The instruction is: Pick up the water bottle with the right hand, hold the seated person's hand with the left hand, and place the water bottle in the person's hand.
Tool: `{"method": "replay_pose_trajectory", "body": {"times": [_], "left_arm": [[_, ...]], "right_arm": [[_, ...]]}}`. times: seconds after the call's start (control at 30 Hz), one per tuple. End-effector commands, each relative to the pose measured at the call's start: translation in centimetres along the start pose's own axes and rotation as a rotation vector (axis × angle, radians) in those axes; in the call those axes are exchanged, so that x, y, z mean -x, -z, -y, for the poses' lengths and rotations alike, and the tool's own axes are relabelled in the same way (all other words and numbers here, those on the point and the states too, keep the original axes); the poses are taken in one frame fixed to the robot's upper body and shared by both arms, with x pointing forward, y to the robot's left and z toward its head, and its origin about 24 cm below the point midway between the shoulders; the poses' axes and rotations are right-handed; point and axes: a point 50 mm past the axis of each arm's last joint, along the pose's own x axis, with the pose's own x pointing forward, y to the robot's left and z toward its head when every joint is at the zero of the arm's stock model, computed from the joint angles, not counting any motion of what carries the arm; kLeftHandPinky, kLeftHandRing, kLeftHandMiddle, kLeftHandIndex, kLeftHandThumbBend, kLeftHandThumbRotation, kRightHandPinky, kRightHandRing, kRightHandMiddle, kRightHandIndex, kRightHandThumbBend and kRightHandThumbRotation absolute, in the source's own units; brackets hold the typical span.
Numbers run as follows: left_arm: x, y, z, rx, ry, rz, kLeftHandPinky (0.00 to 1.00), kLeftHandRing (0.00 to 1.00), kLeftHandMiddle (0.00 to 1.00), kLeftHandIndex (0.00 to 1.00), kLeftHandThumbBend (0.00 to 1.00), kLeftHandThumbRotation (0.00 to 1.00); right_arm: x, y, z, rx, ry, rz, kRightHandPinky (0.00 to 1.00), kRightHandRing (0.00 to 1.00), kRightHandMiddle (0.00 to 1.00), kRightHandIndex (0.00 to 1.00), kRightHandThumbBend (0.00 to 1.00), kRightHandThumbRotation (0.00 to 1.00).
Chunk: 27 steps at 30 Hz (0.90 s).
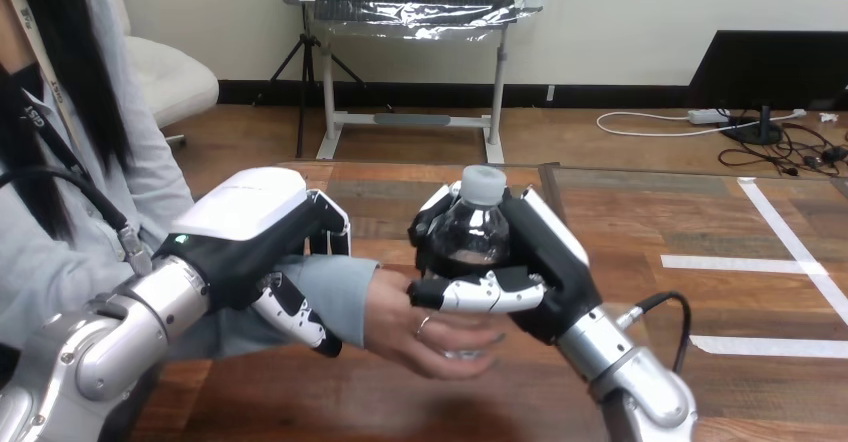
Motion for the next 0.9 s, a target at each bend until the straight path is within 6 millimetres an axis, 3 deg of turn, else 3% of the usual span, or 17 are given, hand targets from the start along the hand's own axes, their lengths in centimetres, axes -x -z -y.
{"method": "replay_pose_trajectory", "body": {"times": [0.0,0.87], "left_arm": [[-0.7,-1.59,-2.78,-0.007,-0.129,0.073,0.22,0.28,0.36,0.35,0.93,0.0],[-0.85,-1.44,-2.29,-0.007,-0.138,0.072,0.22,0.28,0.36,0.35,0.94,0.01]], "right_arm": [[-1.65,-0.27,-2.45,-0.021,-0.089,0.057,0.22,0.28,0.37,0.44,0.81,0.0],[-2.19,-1.18,-1.93,-0.01,-0.086,0.096,0.23,0.28,0.38,0.44,0.8,0.0]]}}
